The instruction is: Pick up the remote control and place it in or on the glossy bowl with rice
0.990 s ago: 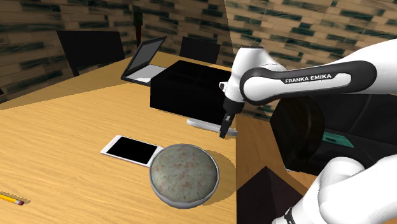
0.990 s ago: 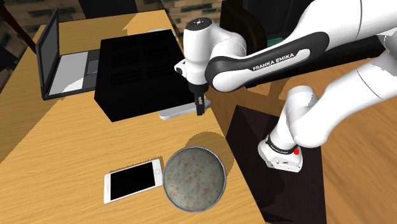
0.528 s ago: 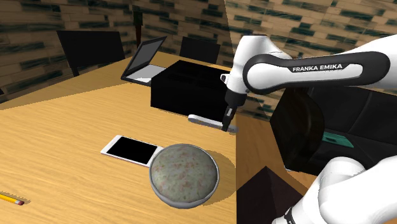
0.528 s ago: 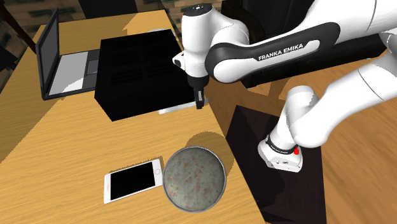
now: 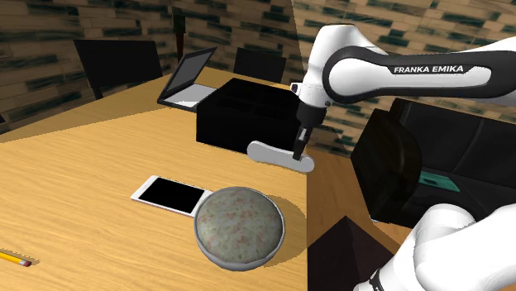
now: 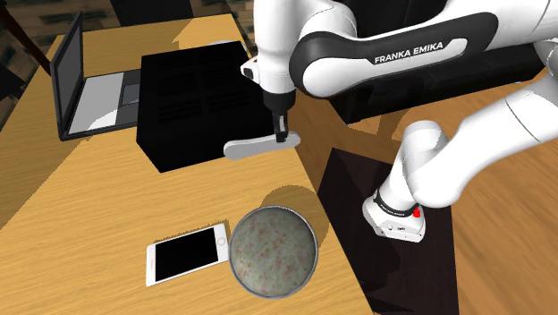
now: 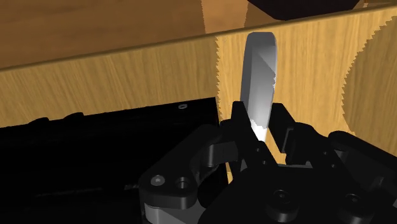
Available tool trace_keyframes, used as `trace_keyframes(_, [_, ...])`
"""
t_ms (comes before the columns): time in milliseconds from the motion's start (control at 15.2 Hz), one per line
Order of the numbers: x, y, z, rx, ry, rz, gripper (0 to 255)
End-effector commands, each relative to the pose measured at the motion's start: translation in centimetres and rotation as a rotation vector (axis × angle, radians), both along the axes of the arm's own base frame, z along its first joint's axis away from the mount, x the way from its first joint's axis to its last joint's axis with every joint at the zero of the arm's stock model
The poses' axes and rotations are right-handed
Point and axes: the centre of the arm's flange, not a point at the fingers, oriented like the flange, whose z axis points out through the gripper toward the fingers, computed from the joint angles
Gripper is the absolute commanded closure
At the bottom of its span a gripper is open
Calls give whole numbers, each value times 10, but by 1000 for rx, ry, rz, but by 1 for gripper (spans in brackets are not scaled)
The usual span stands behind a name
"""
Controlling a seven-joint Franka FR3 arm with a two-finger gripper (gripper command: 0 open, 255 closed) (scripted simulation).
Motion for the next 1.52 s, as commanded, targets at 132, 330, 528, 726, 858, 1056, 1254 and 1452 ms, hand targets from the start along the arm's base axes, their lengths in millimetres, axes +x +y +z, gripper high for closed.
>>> trace_keyframes(132, [1, -1, 22, 0, -1, -2, 255])
trace_keyframes(330, [1, -1, 38, 0, -1, -2, 255])
trace_keyframes(528, [1, -1, 54, 0, -1, -2, 255])
trace_keyframes(726, [1, -1, 70, 0, -1, -2, 255])
trace_keyframes(858, [1, -1, 80, 0, -1, -2, 255])
trace_keyframes(1056, [1, -1, 93, 0, -1, -2, 255])
trace_keyframes(1254, [-19, 34, 94, 0, -1, -2, 255])
trace_keyframes(1452, [-38, 68, 95, 0, -1, -2, 255])
